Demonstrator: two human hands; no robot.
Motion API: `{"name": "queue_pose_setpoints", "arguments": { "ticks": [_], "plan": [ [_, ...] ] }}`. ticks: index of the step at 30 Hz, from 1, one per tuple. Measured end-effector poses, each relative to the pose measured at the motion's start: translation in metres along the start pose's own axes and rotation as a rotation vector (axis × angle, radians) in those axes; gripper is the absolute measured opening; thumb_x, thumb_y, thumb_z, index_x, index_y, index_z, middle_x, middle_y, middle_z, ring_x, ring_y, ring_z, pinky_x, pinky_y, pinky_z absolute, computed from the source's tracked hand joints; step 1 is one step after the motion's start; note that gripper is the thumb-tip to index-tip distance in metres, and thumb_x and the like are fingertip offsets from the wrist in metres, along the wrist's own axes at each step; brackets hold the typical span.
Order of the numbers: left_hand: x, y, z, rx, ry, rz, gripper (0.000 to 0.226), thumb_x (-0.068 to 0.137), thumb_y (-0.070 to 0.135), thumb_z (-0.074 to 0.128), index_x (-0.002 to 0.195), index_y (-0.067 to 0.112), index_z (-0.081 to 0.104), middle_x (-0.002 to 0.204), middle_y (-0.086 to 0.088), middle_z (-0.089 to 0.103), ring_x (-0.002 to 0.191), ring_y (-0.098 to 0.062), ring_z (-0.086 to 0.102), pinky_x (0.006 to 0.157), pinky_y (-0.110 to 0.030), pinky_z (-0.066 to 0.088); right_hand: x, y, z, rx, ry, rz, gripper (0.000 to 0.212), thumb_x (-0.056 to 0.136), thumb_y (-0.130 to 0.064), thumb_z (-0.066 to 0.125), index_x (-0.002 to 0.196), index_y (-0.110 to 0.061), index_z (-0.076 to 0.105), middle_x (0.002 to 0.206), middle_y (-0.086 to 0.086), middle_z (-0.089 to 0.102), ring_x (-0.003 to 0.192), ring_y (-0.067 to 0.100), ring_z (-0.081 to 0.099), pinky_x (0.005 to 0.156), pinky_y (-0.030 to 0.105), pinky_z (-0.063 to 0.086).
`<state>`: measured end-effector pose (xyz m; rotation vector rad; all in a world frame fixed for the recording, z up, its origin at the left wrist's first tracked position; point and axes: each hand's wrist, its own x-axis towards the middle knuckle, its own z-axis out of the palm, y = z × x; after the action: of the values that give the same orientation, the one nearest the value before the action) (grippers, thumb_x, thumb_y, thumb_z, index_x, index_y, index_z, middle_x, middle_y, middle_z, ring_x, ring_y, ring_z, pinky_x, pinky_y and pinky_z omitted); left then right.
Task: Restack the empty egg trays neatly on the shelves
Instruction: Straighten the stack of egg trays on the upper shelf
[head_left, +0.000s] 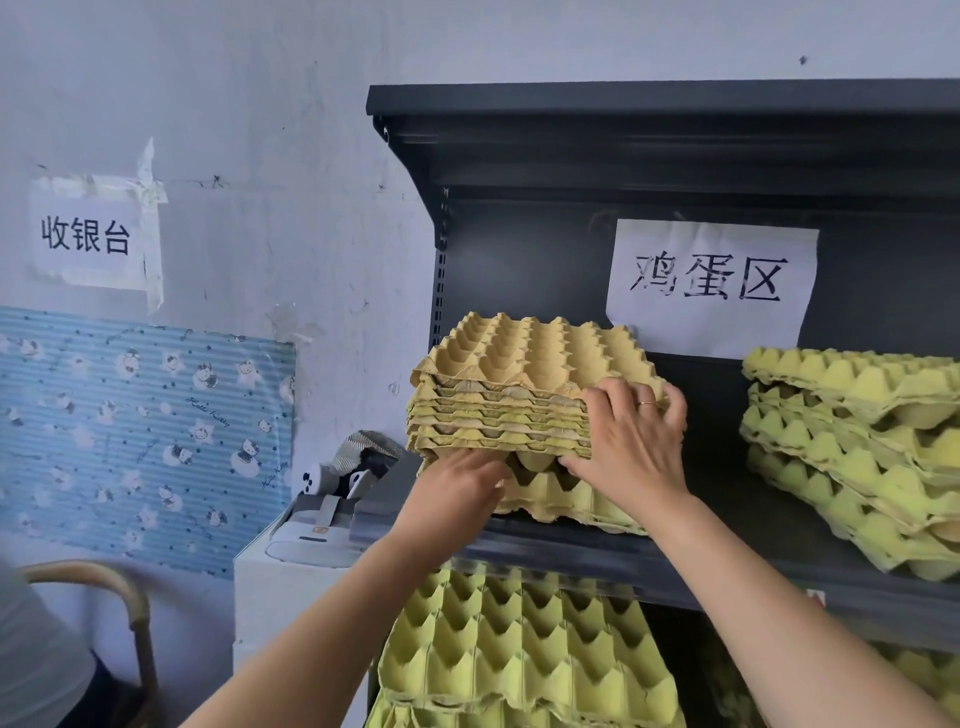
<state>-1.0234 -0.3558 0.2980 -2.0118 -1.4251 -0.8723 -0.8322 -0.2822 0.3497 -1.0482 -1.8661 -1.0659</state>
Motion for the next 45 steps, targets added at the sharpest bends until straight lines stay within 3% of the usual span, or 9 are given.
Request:
{"name": "queue_pose_setpoints", "arguments": {
  "ticks": [2,9,14,25,32,35,38,41,45],
  "plan": [
    [0.0,0.004,0.01,0.034,-0.115,-0.019,0.03,0.09,0.012,0.054,0.119,0.015,0.061,0.122,-0.002,0.058,0.104,-0.026,0.058,0.086,-0.035,0.046,0.0,0.0,0.0,-0.007,-0.005,0.0,0.078,0.045,-0.057,0.085,0.103,-0.01,0.061,0.103,0.008,0.057,0.09,0.031,0.058,0.094,0.058,0.036],
    [0.001,0.019,0.019,0.3,-0.12,-0.112,0.039,0.091,0.018,0.045,0.13,0.02,0.046,0.125,-0.003,0.043,0.106,-0.028,0.047,0.088,-0.038,0.038,0.001,-0.001,0.0,-0.01,0.017,-0.012,0.075,0.048,-0.057,0.083,0.103,-0.011,0.061,0.104,0.007,0.056,0.09,0.029,0.057,0.094,0.057,0.036],
    [0.004,0.025,0.024,0.368,-0.034,-0.125,0.032,0.058,0.021,0.076,0.088,0.016,0.065,0.088,-0.004,0.053,0.071,-0.023,0.052,0.057,-0.034,0.039,0.005,-0.003,0.0,-0.007,0.024,-0.011,0.072,0.049,-0.054,0.083,0.103,-0.011,0.061,0.104,0.007,0.056,0.09,0.029,0.057,0.096,0.057,0.035],
    [-0.005,0.016,0.013,0.317,0.004,-0.032,0.022,0.056,0.012,0.076,0.072,0.019,0.063,0.076,0.003,0.058,0.062,-0.019,0.058,0.051,-0.028,0.04,0.003,-0.009,-0.012,0.011,0.085,-0.038,0.07,0.05,-0.051,0.084,0.102,-0.01,0.061,0.103,0.008,0.057,0.091,0.029,0.057,0.097,0.059,0.034],
    [-0.013,0.009,-0.014,0.138,0.398,-0.097,0.022,0.079,0.023,0.044,0.1,0.017,0.05,0.101,-0.007,0.053,0.084,-0.021,0.052,0.071,-0.032,0.044,0.006,-0.002,-0.02,0.03,0.107,-0.013,0.071,0.05,-0.052,0.085,0.101,-0.008,0.061,0.103,0.008,0.057,0.092,0.029,0.058,0.098,0.06,0.033],
    [-0.003,0.002,-0.034,-0.13,0.631,-0.416,0.039,0.083,0.037,0.045,0.119,0.024,0.041,0.121,-0.01,0.039,0.111,-0.019,0.037,0.089,-0.039,0.029,0.005,0.003,-0.024,0.058,0.146,0.006,0.072,0.05,-0.052,0.086,0.101,-0.008,0.061,0.104,0.008,0.057,0.094,0.03,0.057,0.1,0.058,0.03],
    [0.011,-0.005,-0.061,-0.795,0.65,-0.733,0.045,0.094,0.042,0.046,0.136,0.031,0.033,0.143,-0.007,0.027,0.13,-0.021,0.031,0.105,-0.044,0.026,0.006,0.012,-0.03,0.082,0.166,-0.001,0.073,0.05,-0.052,0.086,0.103,-0.008,0.059,0.106,0.008,0.057,0.096,0.029,0.055,0.102,0.057,0.024],
    [0.02,-0.019,-0.077,-1.575,0.499,-1.086,0.051,0.094,0.055,0.037,0.138,0.03,0.037,0.14,-0.007,0.039,0.119,-0.029,0.046,0.093,-0.046,0.04,0.005,0.022,-0.035,0.109,0.177,-0.029,0.076,0.05,-0.051,0.086,0.105,-0.007,0.058,0.107,0.009,0.055,0.097,0.029,0.052,0.102,0.06,0.025],
    [0.016,-0.026,-0.077,-1.741,0.22,-1.167,0.062,0.086,0.061,0.049,0.135,0.025,0.044,0.122,-0.01,0.051,0.092,-0.029,0.058,0.063,-0.037,0.051,-0.001,0.034,-0.033,0.125,0.169,-0.106,0.086,0.045,-0.053,0.087,0.108,-0.009,0.048,0.11,0.007,0.047,0.1,0.027,0.045,0.101,0.069,0.027]
  ]
}}
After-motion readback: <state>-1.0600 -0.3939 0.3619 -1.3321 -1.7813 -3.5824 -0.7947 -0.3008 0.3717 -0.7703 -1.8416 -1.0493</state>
